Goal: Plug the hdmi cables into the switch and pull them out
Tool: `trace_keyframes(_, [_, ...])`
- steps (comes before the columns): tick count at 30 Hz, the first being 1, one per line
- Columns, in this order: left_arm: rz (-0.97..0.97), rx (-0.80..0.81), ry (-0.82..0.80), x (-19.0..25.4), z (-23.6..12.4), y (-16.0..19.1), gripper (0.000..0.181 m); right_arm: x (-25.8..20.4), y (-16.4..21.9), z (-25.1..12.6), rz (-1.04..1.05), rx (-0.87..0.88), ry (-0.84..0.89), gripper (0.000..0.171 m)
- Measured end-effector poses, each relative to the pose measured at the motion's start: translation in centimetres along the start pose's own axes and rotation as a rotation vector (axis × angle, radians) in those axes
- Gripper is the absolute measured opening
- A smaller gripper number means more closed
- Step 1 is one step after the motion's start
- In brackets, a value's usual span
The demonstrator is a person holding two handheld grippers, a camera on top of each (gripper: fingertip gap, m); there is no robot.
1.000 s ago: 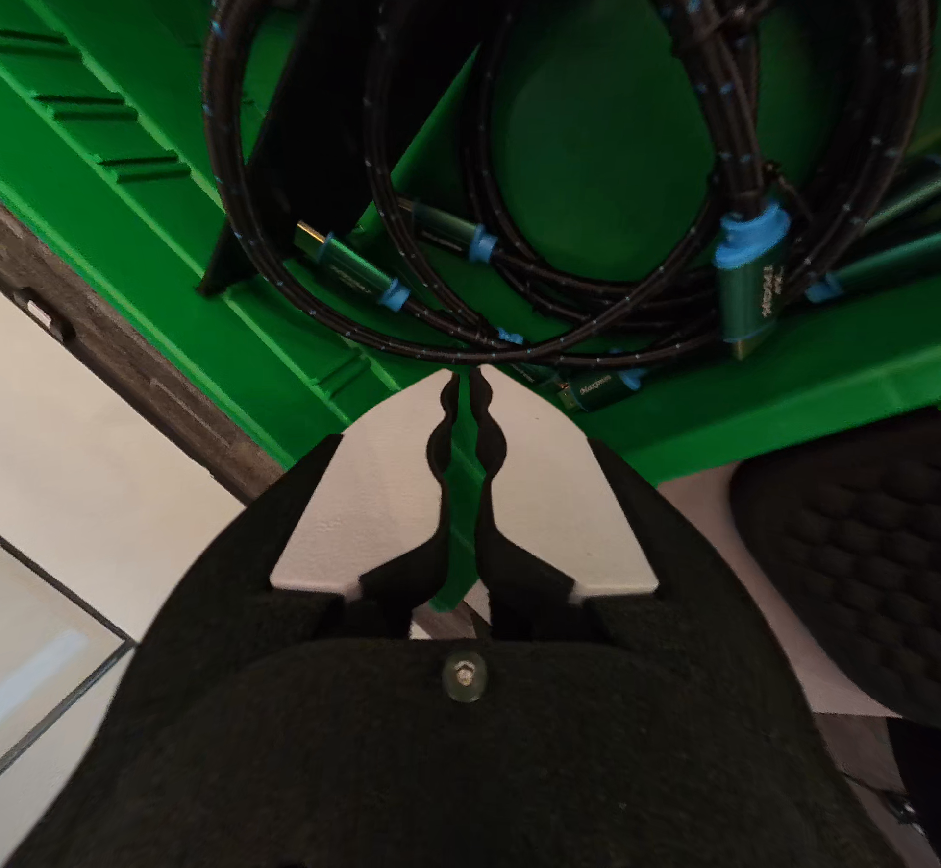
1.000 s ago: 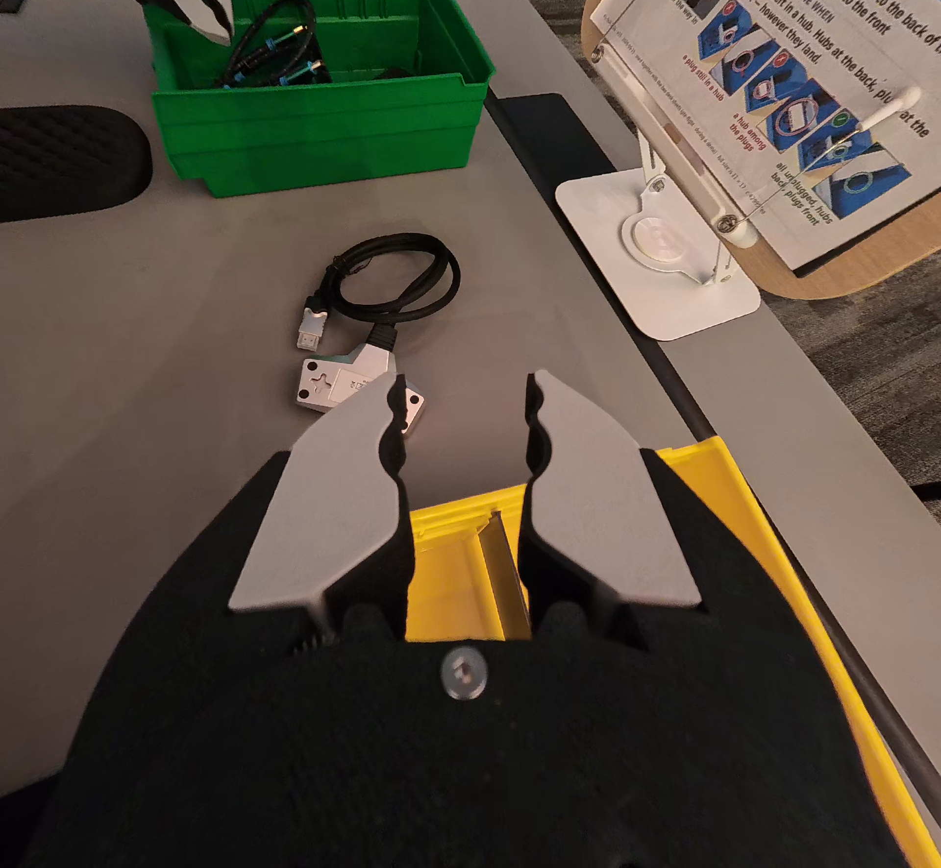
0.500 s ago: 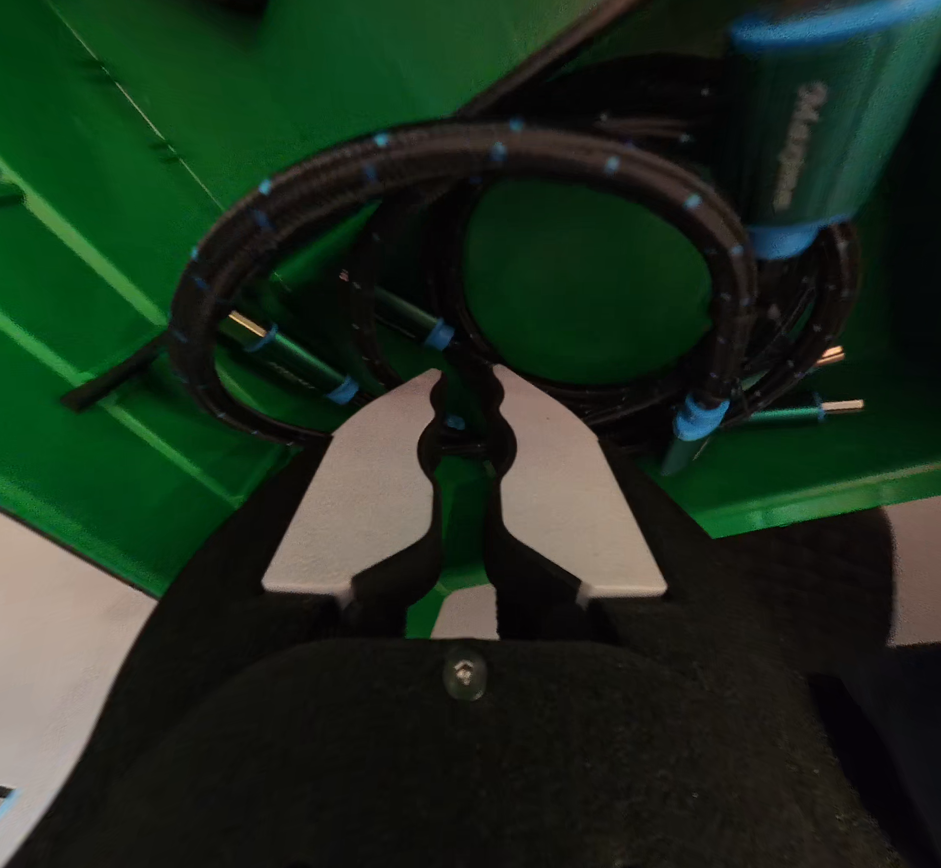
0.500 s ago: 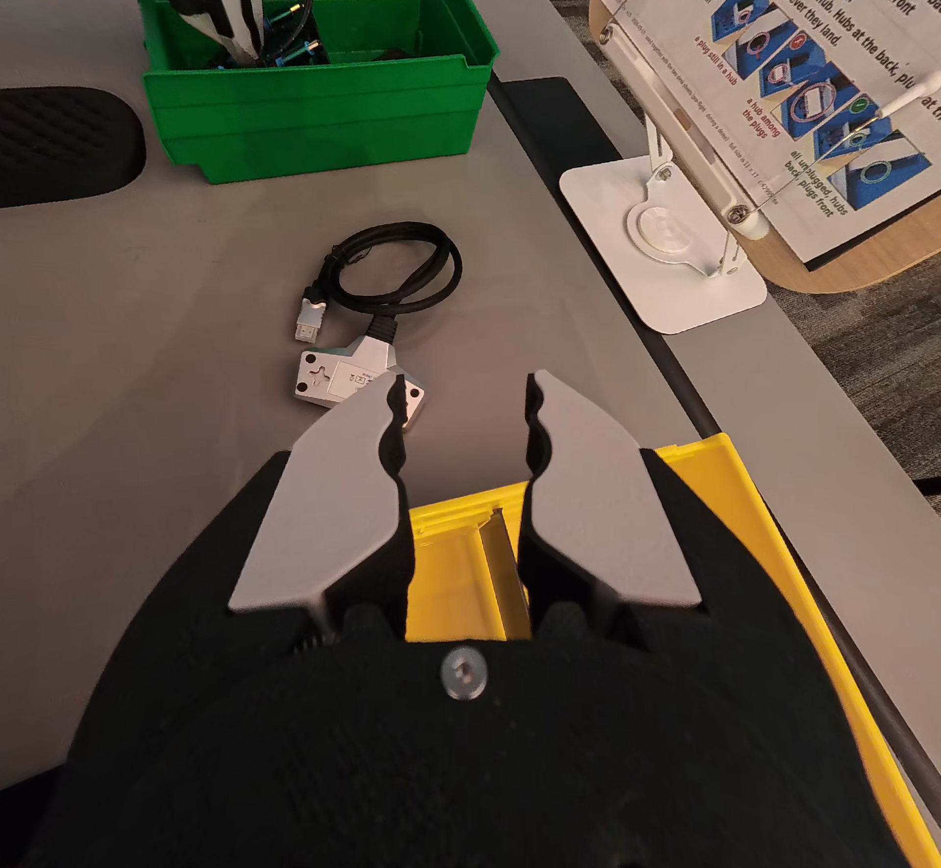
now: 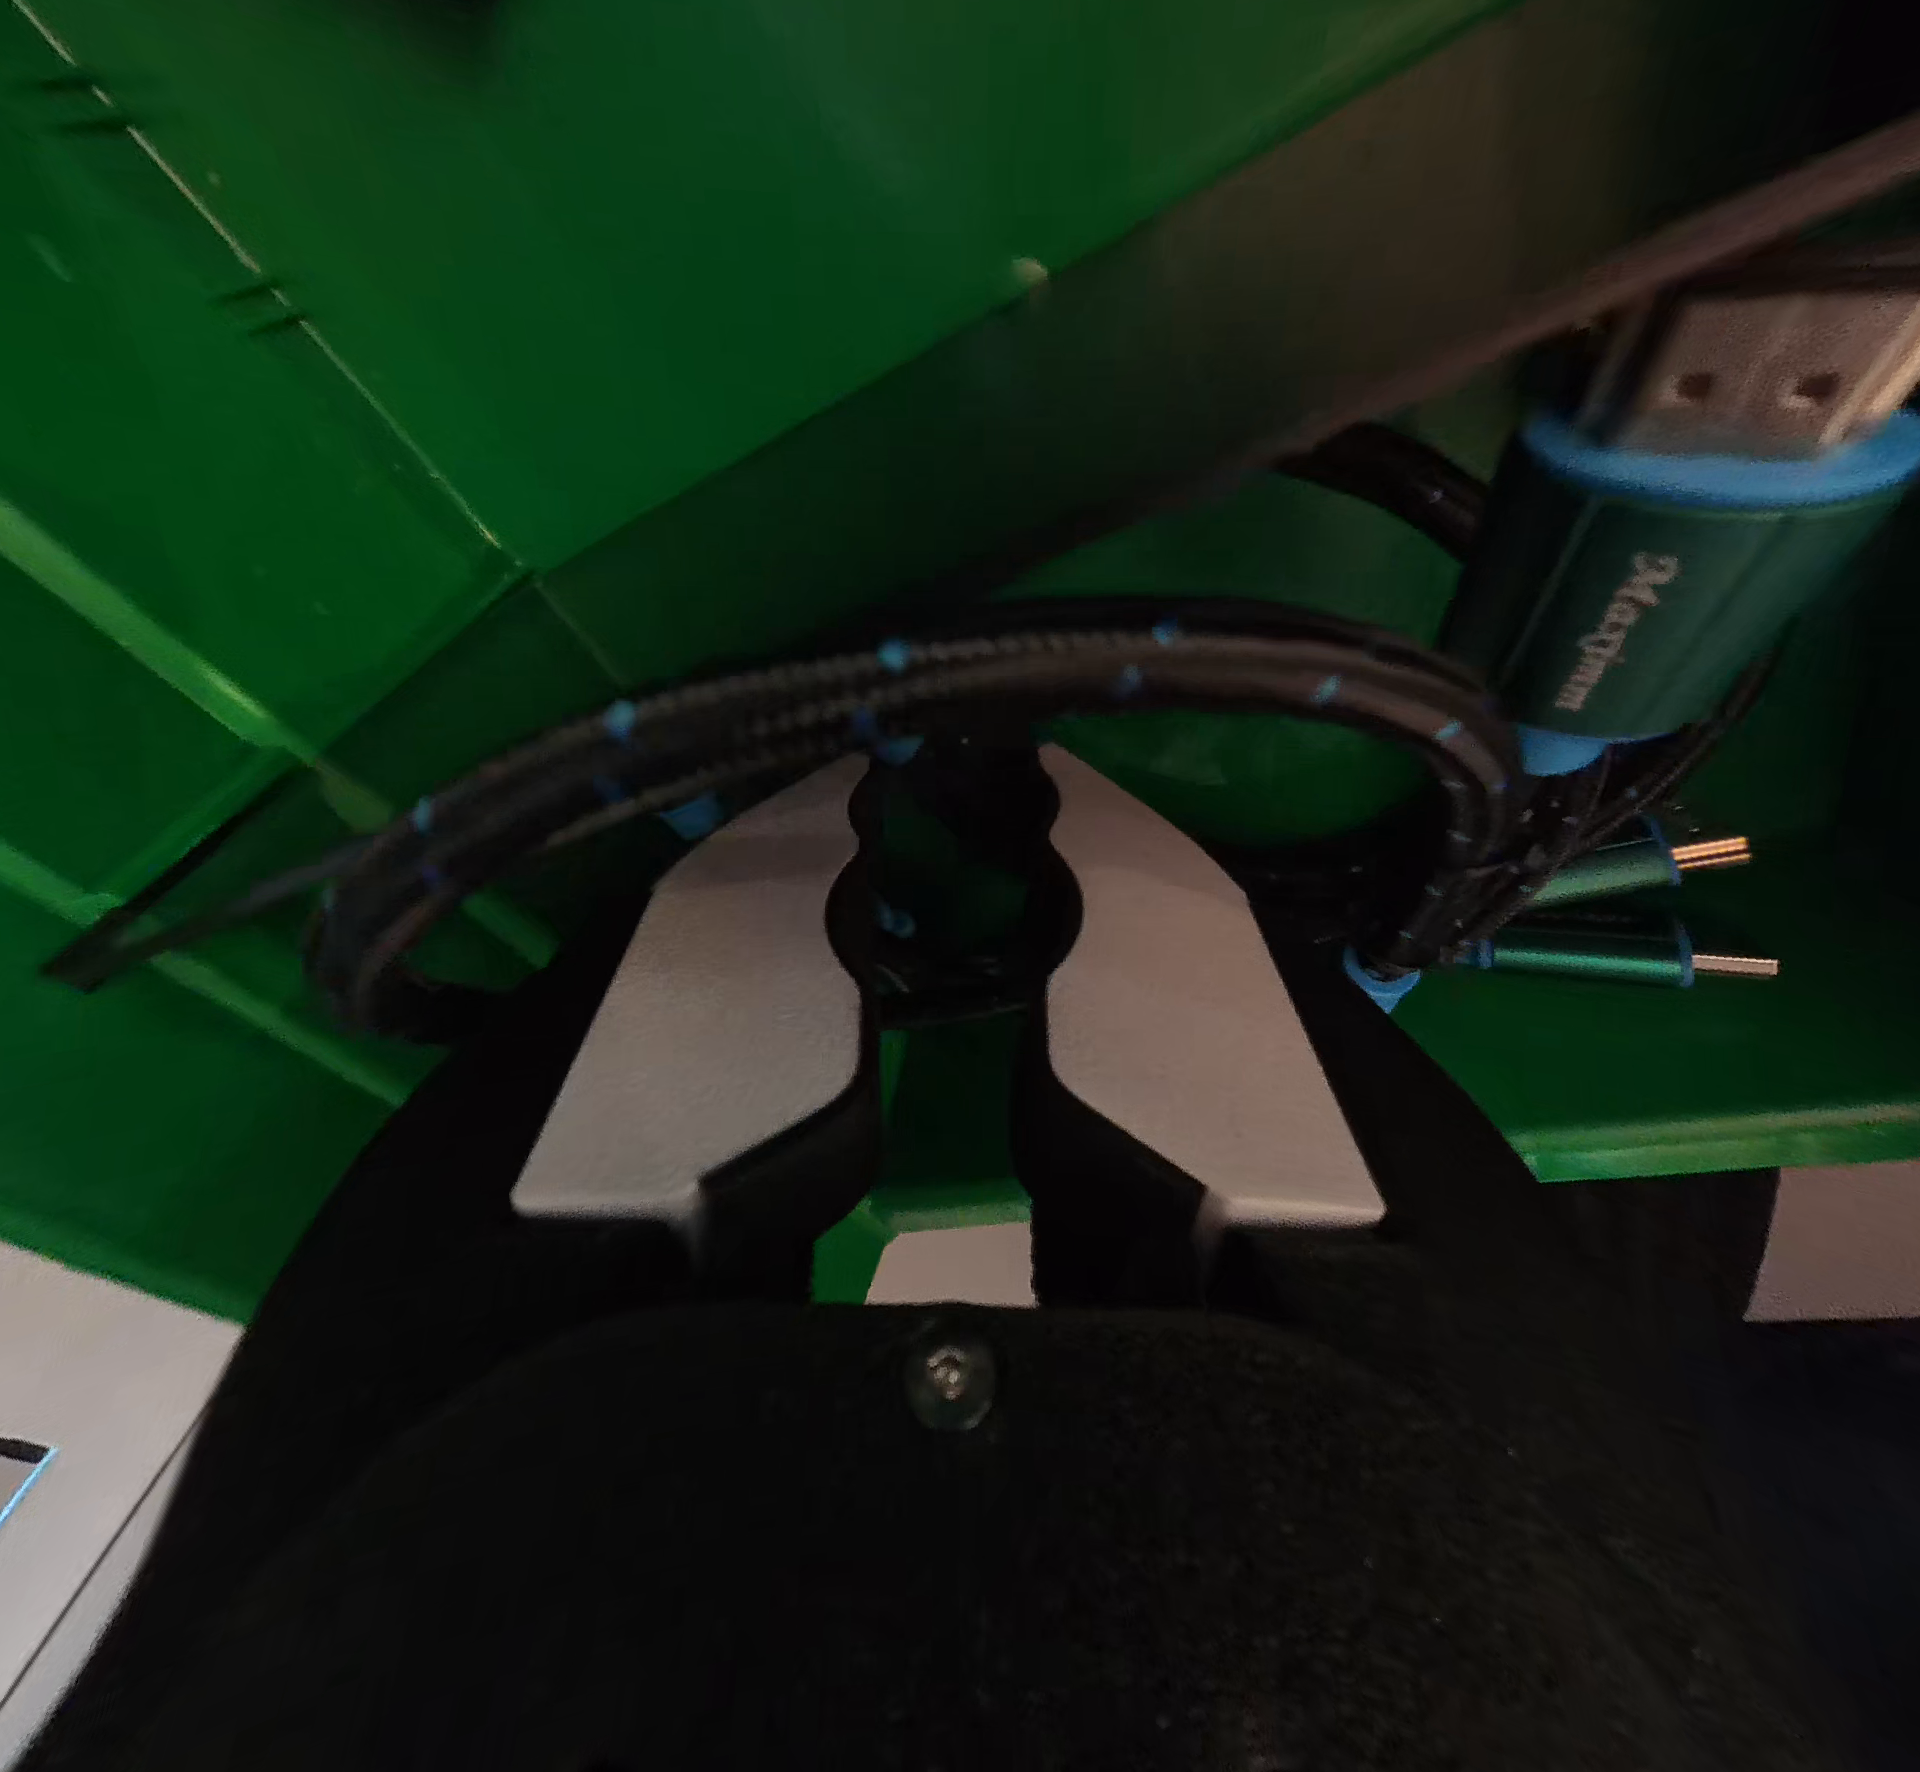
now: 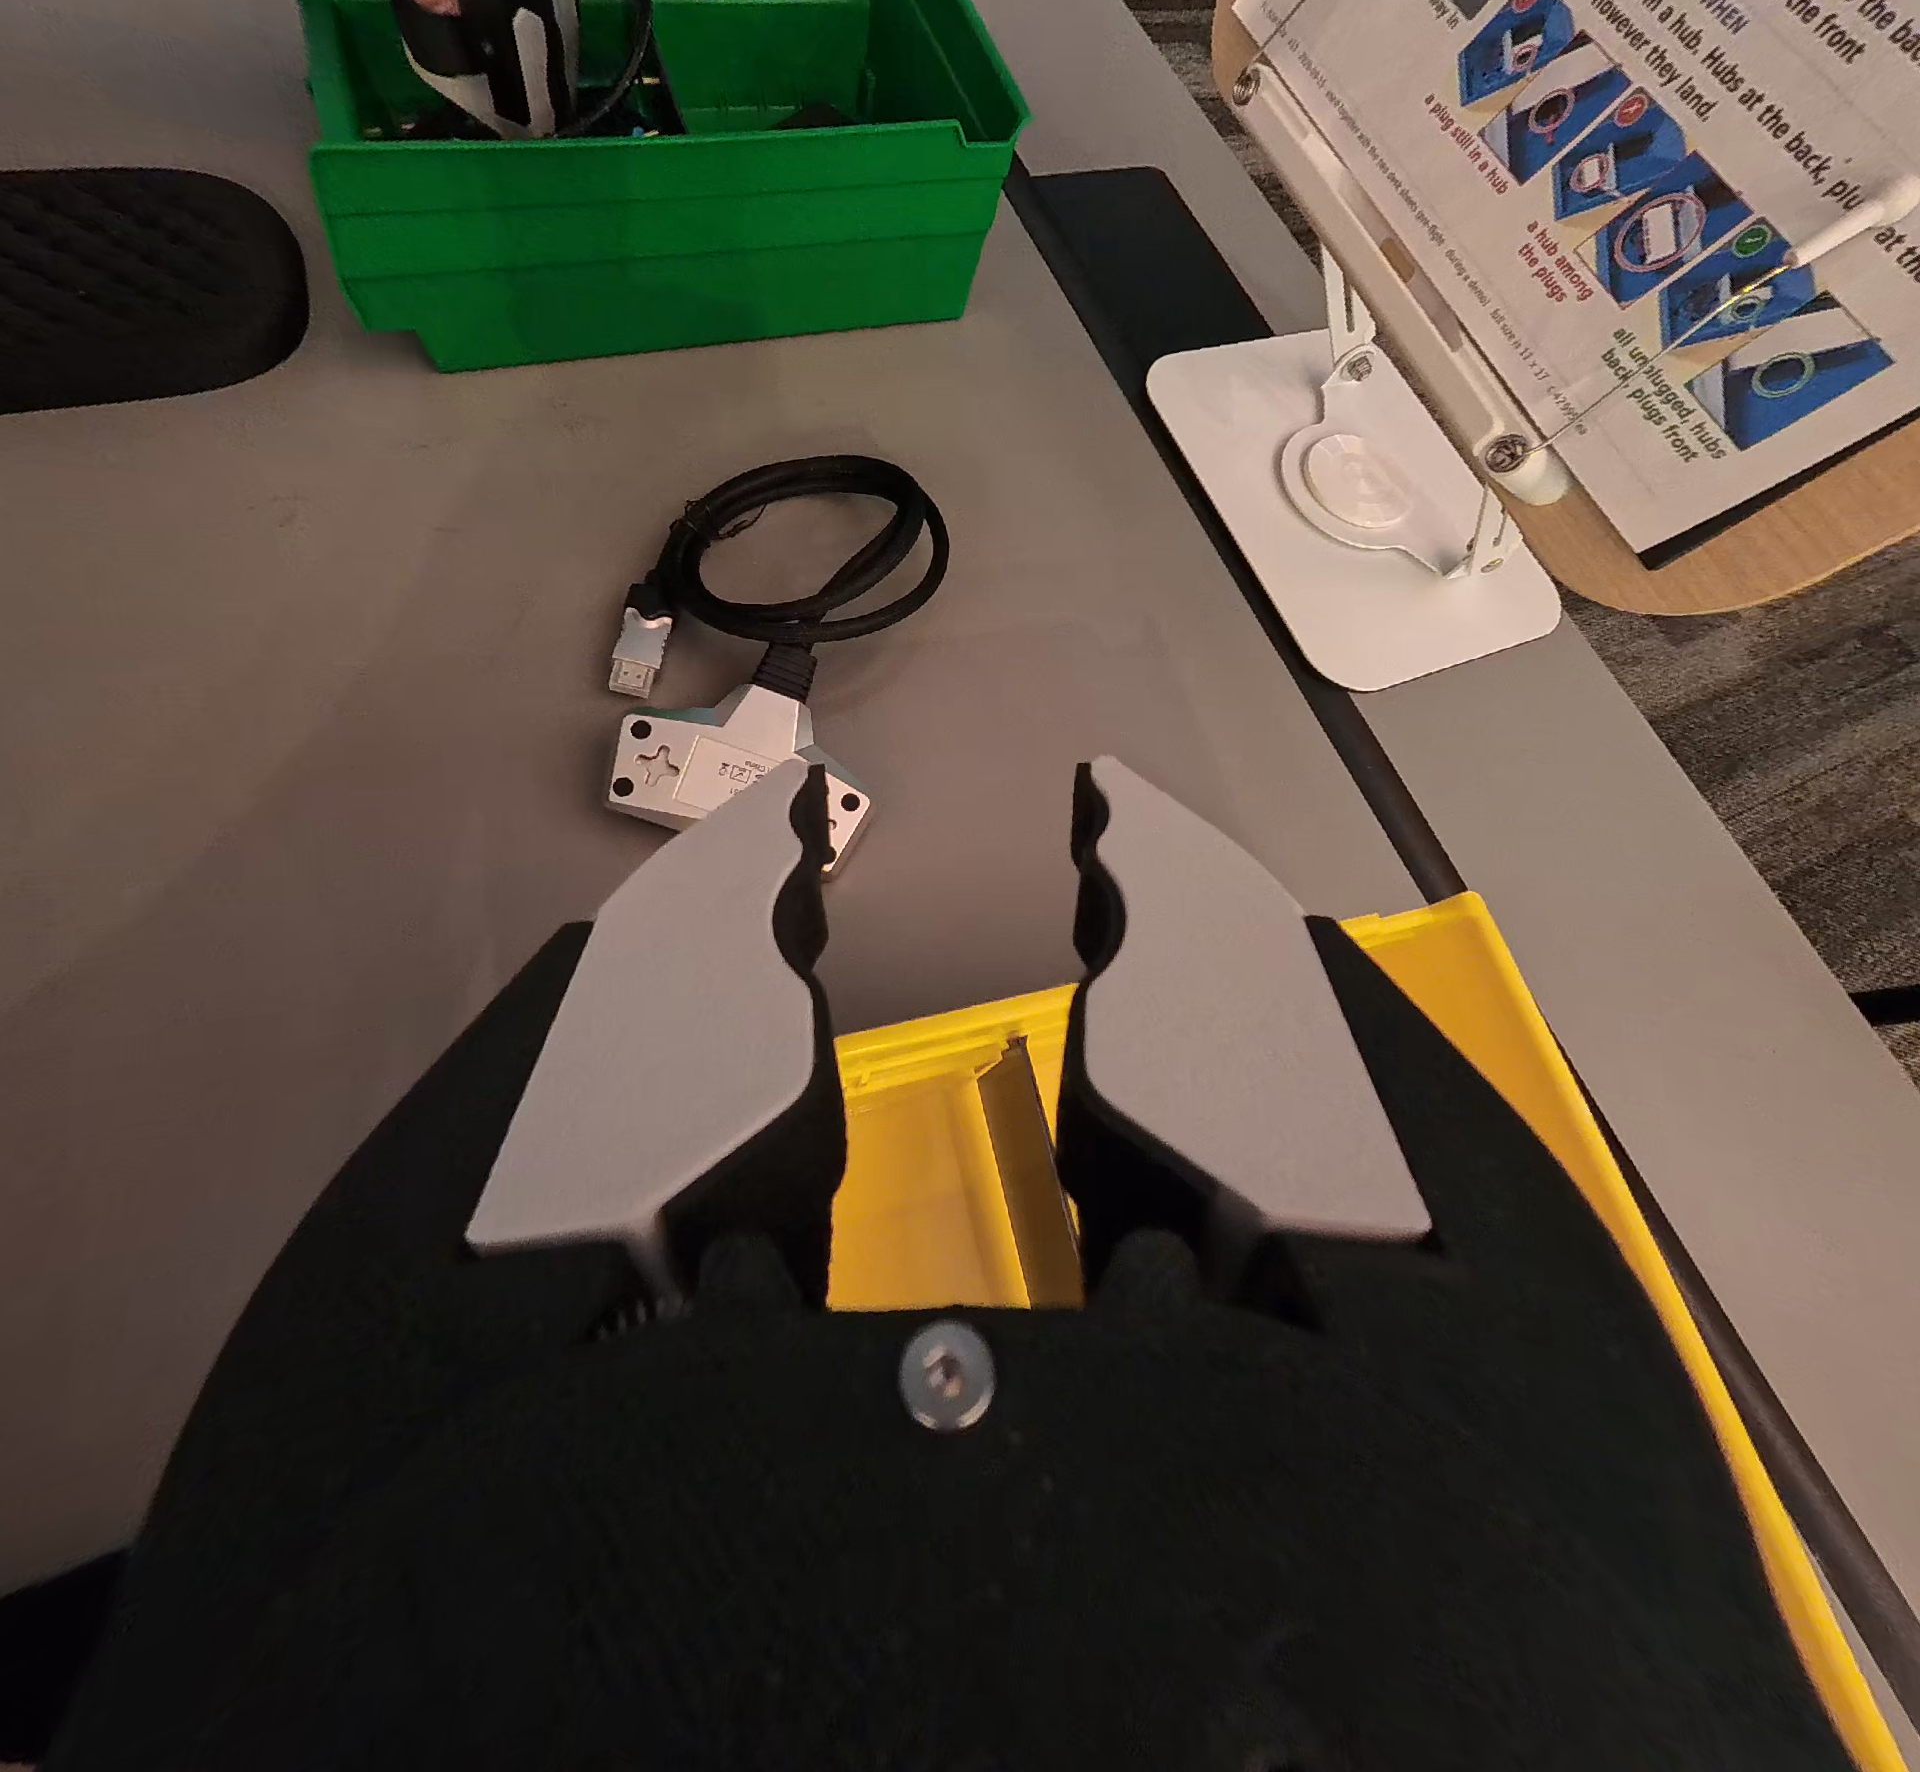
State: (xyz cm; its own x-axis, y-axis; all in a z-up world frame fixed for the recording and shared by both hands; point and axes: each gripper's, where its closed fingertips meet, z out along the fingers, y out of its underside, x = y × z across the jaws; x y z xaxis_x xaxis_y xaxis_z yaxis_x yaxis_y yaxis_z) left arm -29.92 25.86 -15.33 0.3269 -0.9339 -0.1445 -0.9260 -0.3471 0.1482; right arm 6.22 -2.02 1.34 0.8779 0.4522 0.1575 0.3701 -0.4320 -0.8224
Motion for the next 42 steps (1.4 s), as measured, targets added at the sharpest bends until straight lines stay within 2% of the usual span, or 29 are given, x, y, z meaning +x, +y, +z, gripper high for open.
trace_keyframes(12, [0.004, 0.052, 0.015, -0.1, -0.6, -0.3, 0.022, -0.3, 0.0, 0.1, -0.010, -0.008, -0.007, 0.045])
trace_keyframes(18, [0.066, 0.092, -0.085, -0.3, -2.5, -1.0, 0.018, -0.1, 0.1, 0.3, -0.005, -0.012, -0.007, 0.045])
trace_keyframes(19, [0.082, 0.114, -0.130, -0.8, -3.1, -1.3, 0.000, -0.2, 0.1, 0.3, -0.008, -0.012, -0.008, 0.045])
trace_keyframes(22, [0.123, 0.151, -0.241, -1.5, -5.5, -1.6, 0.000, -0.3, 0.0, 0.2, -0.011, -0.008, -0.007, 0.045])
trace_keyframes(24, [0.124, 0.151, -0.181, -0.5, -5.8, -1.4, 0.000, -0.3, 0.0, 0.1, -0.010, -0.007, -0.010, 0.045])
trace_keyframes(29, [0.013, 0.040, 0.018, 1.3, -2.6, 0.1, 0.001, -0.4, 0.0, 0.0, -0.013, -0.008, -0.012, 0.045])
trace_keyframes(31, [-0.040, 0.028, 0.091, 1.8, -1.7, 0.2, 0.013, -0.5, -0.1, 0.0, -0.017, -0.008, -0.015, 0.045])
trace_keyframes(33, [-0.075, 0.021, 0.169, 2.5, -1.3, 0.3, 0.016, -0.5, -0.1, 0.0, -0.020, -0.007, -0.016, 0.045])
trace_keyframes(35, [-0.095, 0.017, 0.167, 2.2, -1.3, 0.4, 0.012, -0.6, -0.1, 0.0, -0.019, -0.006, -0.019, 0.045])
trace_keyframes(42, [-0.087, -0.020, 0.152, 2.3, -0.5, 0.7, 0.016, -0.7, 0.0, 0.2, -0.026, -0.019, -0.023, 0.045])
